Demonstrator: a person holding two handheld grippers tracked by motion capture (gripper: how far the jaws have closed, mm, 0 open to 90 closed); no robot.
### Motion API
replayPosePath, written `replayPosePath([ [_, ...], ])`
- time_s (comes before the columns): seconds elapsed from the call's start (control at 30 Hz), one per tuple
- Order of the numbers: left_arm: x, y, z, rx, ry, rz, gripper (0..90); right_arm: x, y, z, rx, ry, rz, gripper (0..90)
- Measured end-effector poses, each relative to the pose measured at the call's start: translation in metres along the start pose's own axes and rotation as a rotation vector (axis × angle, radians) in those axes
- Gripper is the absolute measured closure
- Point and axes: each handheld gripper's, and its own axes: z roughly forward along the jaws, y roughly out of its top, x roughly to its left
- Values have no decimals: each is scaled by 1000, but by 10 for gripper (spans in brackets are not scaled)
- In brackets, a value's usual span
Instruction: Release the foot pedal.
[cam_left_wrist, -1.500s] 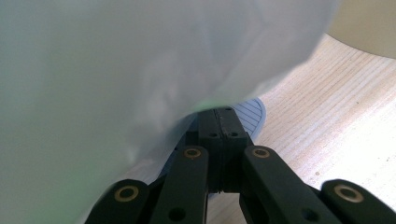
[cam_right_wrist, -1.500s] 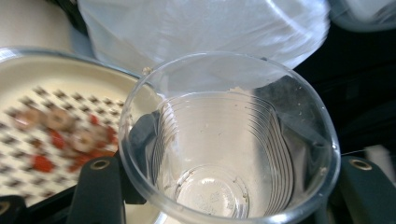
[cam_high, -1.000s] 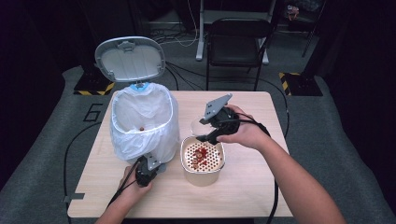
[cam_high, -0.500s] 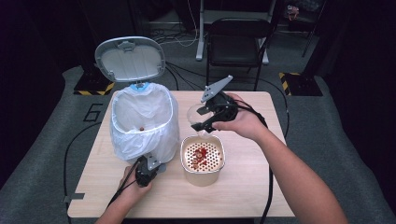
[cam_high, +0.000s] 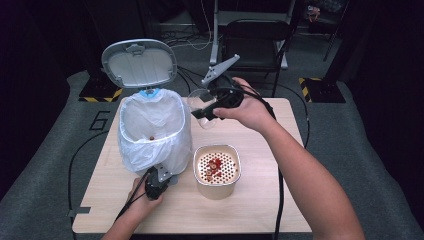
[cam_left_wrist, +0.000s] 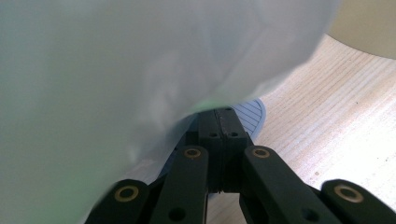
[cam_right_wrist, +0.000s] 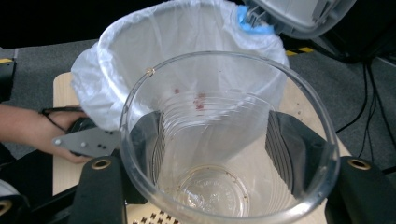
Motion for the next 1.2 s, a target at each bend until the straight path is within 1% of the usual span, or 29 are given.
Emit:
replayPosePath([
  [0.03,0,0,0,-3,9,-2,900,-1,3,1,-3,5,2,373],
  [0.07,0,0,0,-4,-3,-5,900,-2,6,2,-6,7,2,373],
  [0.13,0,0,0,-4,-4,-8,900,-4,12,4,-20,11,6,374],
  [0.2,0,0,0,-3,-1,0,900,-6,17,7,-34,16,23,374],
  [0.27,0,0,0,-3,-1,4,900,-6,23,11,-26,7,20,373],
  [0.37,0,0,0,-4,-3,-6,900,-5,30,18,-23,9,2,371],
  [0.4,0,0,0,-5,-4,-9,900,-5,33,20,-24,16,7,371],
  [0.43,1,0,0,6,-14,-9,900,-4,35,23,-29,21,10,370],
  [0.47,0,0,0,-3,-2,-10,900,-3,38,25,-29,24,17,370],
  [0.53,0,0,1,-6,-4,-10,900,-1,43,31,-19,30,12,369],
  [0.57,0,0,1,-6,-4,-8,900,0,46,35,-25,26,-5,367],
  [0.67,1,0,0,-6,-1,3,900,4,54,46,-15,25,8,365],
  [0.7,0,0,0,-6,-2,-4,900,5,56,49,-18,25,6,364],
  [0.73,-1,-1,1,-10,-11,-34,900,5,58,51,-18,26,5,363],
  [0.77,0,0,0,-4,-3,-7,900,7,61,55,-20,26,7,362],
  [0.8,1,0,0,-6,-1,2,900,8,62,58,-17,28,9,361],
  [0.9,0,0,1,-7,-3,-12,900,10,69,69,-14,28,4,358],
  [0.93,0,0,1,-8,-2,-10,900,12,70,73,-24,26,7,357],
  [0.97,0,0,1,-9,10,-7,900,12,72,77,-16,29,7,357],
  [1.0,1,0,0,3,-13,-7,900,13,73,80,-16,29,0,356],
  [1.07,1,0,0,4,-15,-5,900,15,76,89,-14,29,9,353],
  [1.13,1,0,0,4,-14,-5,900,17,78,96,11,27,0,350],
  [1.17,0,0,0,-1,-23,-18,900,18,79,99,14,24,-4,347],
  [1.2,0,0,0,0,-21,-17,900,18,79,103,14,23,-6,342],
])
